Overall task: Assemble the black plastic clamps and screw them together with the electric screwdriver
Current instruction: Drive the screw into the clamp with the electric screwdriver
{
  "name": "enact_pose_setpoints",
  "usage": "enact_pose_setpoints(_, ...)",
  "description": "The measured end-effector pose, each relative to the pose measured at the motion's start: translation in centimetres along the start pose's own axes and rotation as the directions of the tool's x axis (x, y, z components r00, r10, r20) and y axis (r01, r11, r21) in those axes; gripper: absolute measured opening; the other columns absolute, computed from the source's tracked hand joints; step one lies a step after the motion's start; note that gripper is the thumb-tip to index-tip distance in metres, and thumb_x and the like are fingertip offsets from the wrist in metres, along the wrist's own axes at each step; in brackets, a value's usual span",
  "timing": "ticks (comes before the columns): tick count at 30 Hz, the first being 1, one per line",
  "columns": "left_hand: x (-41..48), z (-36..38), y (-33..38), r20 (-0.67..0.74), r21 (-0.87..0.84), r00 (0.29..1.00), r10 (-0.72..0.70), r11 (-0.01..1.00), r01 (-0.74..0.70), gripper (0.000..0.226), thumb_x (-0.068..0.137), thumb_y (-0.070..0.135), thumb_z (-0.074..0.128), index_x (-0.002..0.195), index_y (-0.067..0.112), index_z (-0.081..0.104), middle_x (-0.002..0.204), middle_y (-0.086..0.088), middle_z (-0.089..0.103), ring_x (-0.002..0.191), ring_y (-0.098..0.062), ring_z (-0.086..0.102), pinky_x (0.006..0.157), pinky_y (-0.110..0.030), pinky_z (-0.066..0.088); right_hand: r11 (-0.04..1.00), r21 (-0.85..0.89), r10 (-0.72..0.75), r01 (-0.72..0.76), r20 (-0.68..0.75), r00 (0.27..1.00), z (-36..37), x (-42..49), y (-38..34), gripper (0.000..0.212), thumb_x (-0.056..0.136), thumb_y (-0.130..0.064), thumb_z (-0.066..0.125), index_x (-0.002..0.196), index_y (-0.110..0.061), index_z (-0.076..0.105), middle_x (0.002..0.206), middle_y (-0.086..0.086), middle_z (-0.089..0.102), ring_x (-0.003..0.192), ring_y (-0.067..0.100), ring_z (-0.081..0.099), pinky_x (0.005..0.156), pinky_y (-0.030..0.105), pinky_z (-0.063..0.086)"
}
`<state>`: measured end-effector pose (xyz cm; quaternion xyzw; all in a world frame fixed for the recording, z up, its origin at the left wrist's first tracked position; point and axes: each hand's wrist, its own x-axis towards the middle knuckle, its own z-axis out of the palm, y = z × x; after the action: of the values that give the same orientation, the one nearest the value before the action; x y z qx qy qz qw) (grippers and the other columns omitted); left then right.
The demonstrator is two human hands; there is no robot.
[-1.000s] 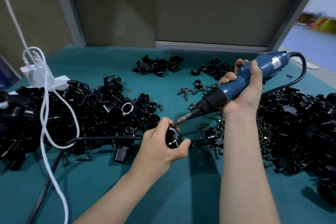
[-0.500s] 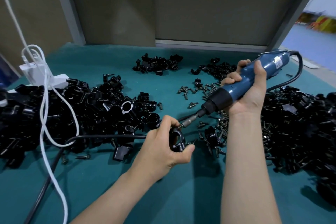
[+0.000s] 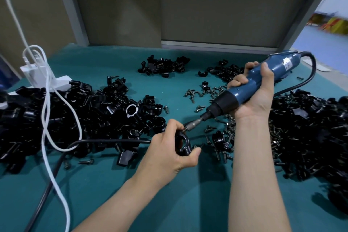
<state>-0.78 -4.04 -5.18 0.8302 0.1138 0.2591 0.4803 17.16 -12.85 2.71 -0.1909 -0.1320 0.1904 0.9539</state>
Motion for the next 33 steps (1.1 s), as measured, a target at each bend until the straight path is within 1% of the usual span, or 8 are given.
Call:
enact_pose_setpoints(7, 0.14, -0.01, -0.06, -0.009, 0.042, 1.000, -0.018, 0.999, 0.019, 0.041, 0.061, 0.058, 0.061, 0.087, 0.036, 0.038, 0.056, 0.011, 0.048, 0.049, -0.003, 0.042, 0.047, -0.019, 0.039, 1.000, -0.002, 0.003, -0.003, 0.004, 1.000, -0.05, 0.07, 0.13, 0.008, 0.092, -0.025, 0.053, 0.092, -0.018, 0.051, 0.081, -0.008, 0.059, 0.044, 0.006, 0.048, 0.044, 0.018, 0.045)
enact_pose_setpoints(10, 0.09, 0.00, -0.06, 0.002, 0.055, 0.999, -0.033, 0.998, 0.033, 0.042, 0.060, 0.059, 0.060, 0.088, 0.037, 0.038, 0.060, 0.008, 0.049, 0.051, -0.003, 0.043, 0.048, -0.017, 0.038, 1.000, 0.000, 0.011, -0.011, 0.008, 1.000, -0.08, 0.05, 0.18, 0.007, 0.092, -0.025, 0.053, 0.091, -0.018, 0.051, 0.081, -0.008, 0.059, 0.044, 0.006, 0.048, 0.044, 0.018, 0.045)
enact_pose_setpoints(16, 0.06, 0.29, 0.17, -0.043, -0.006, 0.996, -0.082, 0.997, 0.081, 0.043, 0.058, 0.060, 0.059, 0.084, 0.032, 0.040, 0.060, 0.006, 0.050, 0.050, -0.004, 0.041, 0.048, -0.015, 0.036, 1.000, -0.008, 0.005, -0.005, 0.035, 0.999, -0.24, 0.08, 0.31, 0.008, 0.092, -0.026, 0.051, 0.092, -0.018, 0.051, 0.084, -0.008, 0.057, 0.045, 0.005, 0.047, 0.045, 0.018, 0.045)
enact_pose_setpoints(20, 0.03, 0.30, 0.25, -0.048, -0.047, 0.995, -0.084, 0.996, 0.082, 0.039, 0.060, 0.057, 0.062, 0.082, 0.033, 0.041, 0.057, 0.013, 0.051, 0.048, -0.003, 0.041, 0.047, -0.013, 0.035, 0.999, 0.037, 0.007, -0.010, 0.088, 0.996, -0.29, 0.11, 0.37, 0.008, 0.085, -0.024, 0.054, 0.090, -0.018, 0.052, 0.082, -0.008, 0.060, 0.045, 0.005, 0.048, 0.045, 0.018, 0.045)
enact_pose_setpoints(23, 0.02, 0.32, 0.16, -0.035, -0.050, 0.996, -0.086, 0.995, 0.085, 0.038, 0.061, 0.057, 0.062, 0.081, 0.034, 0.040, 0.057, 0.015, 0.051, 0.048, -0.003, 0.040, 0.047, -0.013, 0.035, 0.999, 0.042, 0.019, -0.023, 0.091, 0.996, -0.57, 0.13, 0.52, 0.020, 0.078, -0.024, 0.064, 0.092, -0.017, 0.052, 0.083, -0.008, 0.058, 0.045, 0.006, 0.049, 0.045, 0.019, 0.046)
enact_pose_setpoints(27, 0.06, 0.31, 0.08, -0.041, -0.050, 0.996, -0.085, 0.995, 0.083, 0.037, 0.061, 0.057, 0.063, 0.081, 0.035, 0.040, 0.057, 0.014, 0.051, 0.047, -0.002, 0.039, 0.047, -0.014, 0.035, 0.995, 0.079, 0.046, -0.058, 0.152, 0.987, -0.70, 0.19, 0.52, 0.054, 0.050, -0.018, 0.090, 0.091, -0.015, 0.054, 0.083, -0.007, 0.056, 0.046, 0.007, 0.050, 0.045, 0.020, 0.047)
enact_pose_setpoints(29, 0.09, 0.34, 0.04, -0.043, -0.050, 0.995, -0.085, 0.995, 0.083, 0.037, 0.061, 0.056, 0.063, 0.081, 0.036, 0.040, 0.058, 0.015, 0.052, 0.047, -0.002, 0.039, 0.046, -0.014, 0.035, 0.995, 0.077, 0.045, -0.057, 0.153, 0.987, -0.65, 0.20, 0.57, 0.047, 0.056, -0.019, 0.086, 0.091, -0.016, 0.055, 0.083, -0.007, 0.058, 0.046, 0.007, 0.050, 0.045, 0.020, 0.047)
enact_pose_setpoints(33, 0.11, 0.37, -0.09, -0.068, -0.037, 0.995, -0.077, 0.997, 0.074, 0.038, 0.060, 0.056, 0.064, 0.085, 0.038, 0.042, 0.057, 0.010, 0.050, 0.048, -0.003, 0.041, 0.047, -0.012, 0.035, 0.997, 0.064, 0.036, -0.042, 0.092, 0.995, -0.59, 0.22, 0.66, 0.019, 0.079, -0.025, 0.062, 0.092, -0.017, 0.051, 0.082, -0.008, 0.057, 0.045, 0.006, 0.049, 0.045, 0.018, 0.046)
